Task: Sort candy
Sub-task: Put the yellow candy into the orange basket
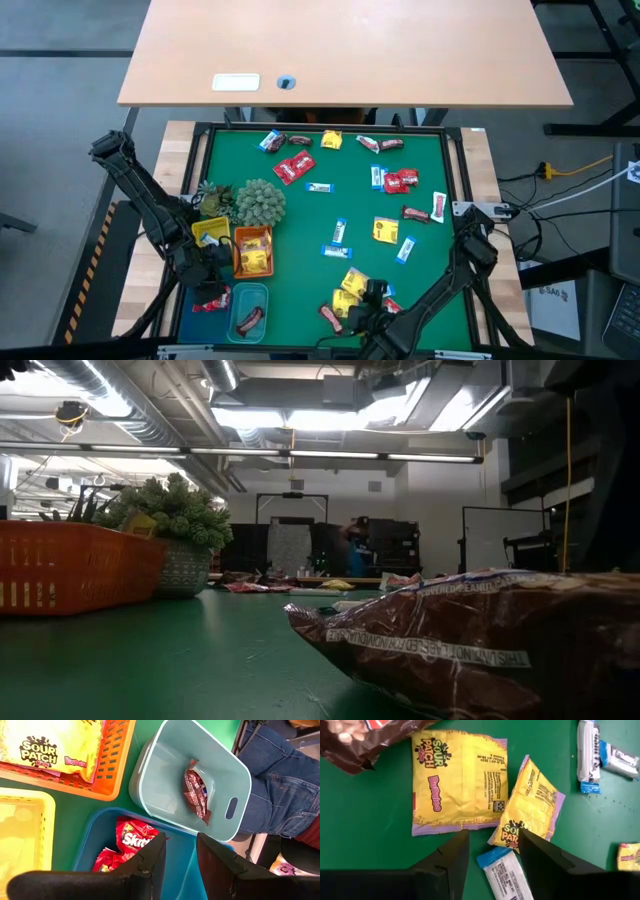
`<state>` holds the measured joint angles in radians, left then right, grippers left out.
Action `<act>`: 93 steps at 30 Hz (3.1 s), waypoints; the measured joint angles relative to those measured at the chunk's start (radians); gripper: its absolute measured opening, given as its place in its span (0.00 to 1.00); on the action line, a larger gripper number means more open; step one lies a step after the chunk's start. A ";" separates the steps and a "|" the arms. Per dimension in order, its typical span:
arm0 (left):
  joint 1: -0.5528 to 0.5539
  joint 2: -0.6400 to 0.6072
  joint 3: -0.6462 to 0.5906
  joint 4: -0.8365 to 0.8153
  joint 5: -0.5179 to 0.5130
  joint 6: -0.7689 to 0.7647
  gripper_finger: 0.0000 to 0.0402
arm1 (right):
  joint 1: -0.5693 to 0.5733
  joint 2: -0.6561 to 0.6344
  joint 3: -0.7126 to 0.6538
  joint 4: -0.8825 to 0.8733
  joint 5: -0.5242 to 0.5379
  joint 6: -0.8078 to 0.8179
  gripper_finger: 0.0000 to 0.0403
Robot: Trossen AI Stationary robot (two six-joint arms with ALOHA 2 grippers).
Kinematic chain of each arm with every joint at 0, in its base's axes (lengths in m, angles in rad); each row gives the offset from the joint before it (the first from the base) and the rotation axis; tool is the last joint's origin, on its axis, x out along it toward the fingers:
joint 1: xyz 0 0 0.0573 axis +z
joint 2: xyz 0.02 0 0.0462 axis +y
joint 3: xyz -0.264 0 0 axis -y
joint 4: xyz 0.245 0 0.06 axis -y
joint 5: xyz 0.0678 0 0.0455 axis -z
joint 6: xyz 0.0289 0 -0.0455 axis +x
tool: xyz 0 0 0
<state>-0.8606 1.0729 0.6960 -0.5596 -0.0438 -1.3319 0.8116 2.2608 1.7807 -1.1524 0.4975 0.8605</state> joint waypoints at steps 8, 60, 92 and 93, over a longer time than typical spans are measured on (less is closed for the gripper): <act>0.000 0.000 0.000 0.000 0.000 0.000 0.26 | 0.001 -0.001 -0.088 0.063 0.021 0.010 0.42; 0.000 0.000 0.000 0.151 -0.223 0.269 0.26 | -0.018 0.001 0.095 -0.120 0.175 -0.024 0.01; 0.001 0.000 0.000 0.183 -0.236 0.479 0.26 | -0.489 0.001 0.229 0.759 -0.324 -1.152 0.01; 0.001 0.000 0.000 0.183 -0.236 0.479 0.26 | -0.499 0.001 0.229 0.763 -0.351 -1.145 0.01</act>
<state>-0.8597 1.0732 0.6956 -0.3767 -0.2801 -0.8528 0.3131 2.2616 2.0094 -0.3891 0.1468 -0.2850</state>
